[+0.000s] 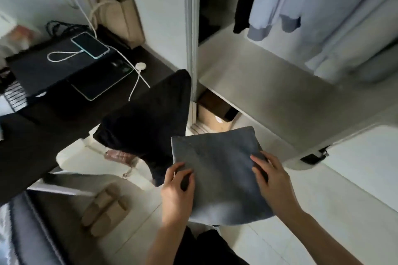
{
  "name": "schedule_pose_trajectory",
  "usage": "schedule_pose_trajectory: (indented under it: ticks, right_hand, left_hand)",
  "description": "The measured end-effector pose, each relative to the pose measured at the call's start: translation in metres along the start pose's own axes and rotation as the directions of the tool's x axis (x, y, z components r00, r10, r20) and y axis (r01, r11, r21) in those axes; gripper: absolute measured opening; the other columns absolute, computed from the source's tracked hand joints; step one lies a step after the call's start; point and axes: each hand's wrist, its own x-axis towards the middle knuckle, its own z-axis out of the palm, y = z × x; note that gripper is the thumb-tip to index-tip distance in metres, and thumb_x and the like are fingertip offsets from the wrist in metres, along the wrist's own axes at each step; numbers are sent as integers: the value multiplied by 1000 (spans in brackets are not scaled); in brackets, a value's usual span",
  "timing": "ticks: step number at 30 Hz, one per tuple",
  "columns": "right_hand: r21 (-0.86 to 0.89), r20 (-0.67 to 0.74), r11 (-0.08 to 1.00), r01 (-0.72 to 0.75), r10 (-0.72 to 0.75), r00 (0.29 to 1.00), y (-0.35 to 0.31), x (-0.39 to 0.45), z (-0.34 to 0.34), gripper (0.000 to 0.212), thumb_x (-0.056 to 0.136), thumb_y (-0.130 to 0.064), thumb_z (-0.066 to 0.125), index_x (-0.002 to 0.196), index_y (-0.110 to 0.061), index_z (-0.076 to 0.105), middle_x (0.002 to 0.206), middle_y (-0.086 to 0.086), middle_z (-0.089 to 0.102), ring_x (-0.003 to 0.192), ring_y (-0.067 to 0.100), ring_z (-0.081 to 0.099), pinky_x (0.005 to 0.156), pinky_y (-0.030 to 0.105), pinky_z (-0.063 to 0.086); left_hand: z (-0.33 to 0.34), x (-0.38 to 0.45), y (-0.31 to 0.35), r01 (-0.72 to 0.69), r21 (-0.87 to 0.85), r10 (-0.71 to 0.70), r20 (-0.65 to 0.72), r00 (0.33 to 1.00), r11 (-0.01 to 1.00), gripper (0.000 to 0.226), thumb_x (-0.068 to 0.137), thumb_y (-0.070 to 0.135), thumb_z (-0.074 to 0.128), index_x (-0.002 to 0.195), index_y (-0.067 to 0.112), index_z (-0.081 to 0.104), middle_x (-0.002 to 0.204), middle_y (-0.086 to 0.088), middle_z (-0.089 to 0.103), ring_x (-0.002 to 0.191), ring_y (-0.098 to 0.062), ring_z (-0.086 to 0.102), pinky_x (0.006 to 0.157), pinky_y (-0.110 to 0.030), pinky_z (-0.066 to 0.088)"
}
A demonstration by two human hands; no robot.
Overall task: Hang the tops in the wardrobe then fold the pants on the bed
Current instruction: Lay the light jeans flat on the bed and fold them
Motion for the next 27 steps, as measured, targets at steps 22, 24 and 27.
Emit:
schedule_pose_trajectory:
  ticks: [22, 24, 27]
  right_hand:
    - [204, -396, 807, -554, 586, 707, 76, 152, -8, 28, 97, -16, 52, 123, -14, 63, 127, 12, 54, 108, 28, 54, 95, 25, 37]
    - [217, -445, 826, -520, 558, 700, 94, 183, -16, 29, 97, -17, 52, 124, -14, 63, 128, 11, 54, 106, 26, 56, 90, 20, 35]
    - [296, -527, 842, -452, 538, 657, 136, 227, -21, 28, 97, -18, 52, 123, -13, 62, 126, 14, 55, 107, 24, 55, 87, 4, 30]
  left_hand:
    - [200, 244, 75, -563, -173, 574, 443, 689, 808, 10, 89, 0, 65, 96, 2, 72, 115, -12, 62, 102, -15, 58, 94, -4, 38]
    - [226, 266, 92, -593, -203, 619, 403, 674, 779, 10, 89, 0, 63, 96, 0, 71, 113, -14, 61, 103, -15, 57, 95, -4, 36]
    - [277, 302, 105, -634, -269, 687, 330, 647, 725, 11, 91, 4, 62, 97, 1, 70, 114, -14, 59, 106, -6, 52, 98, -6, 36]
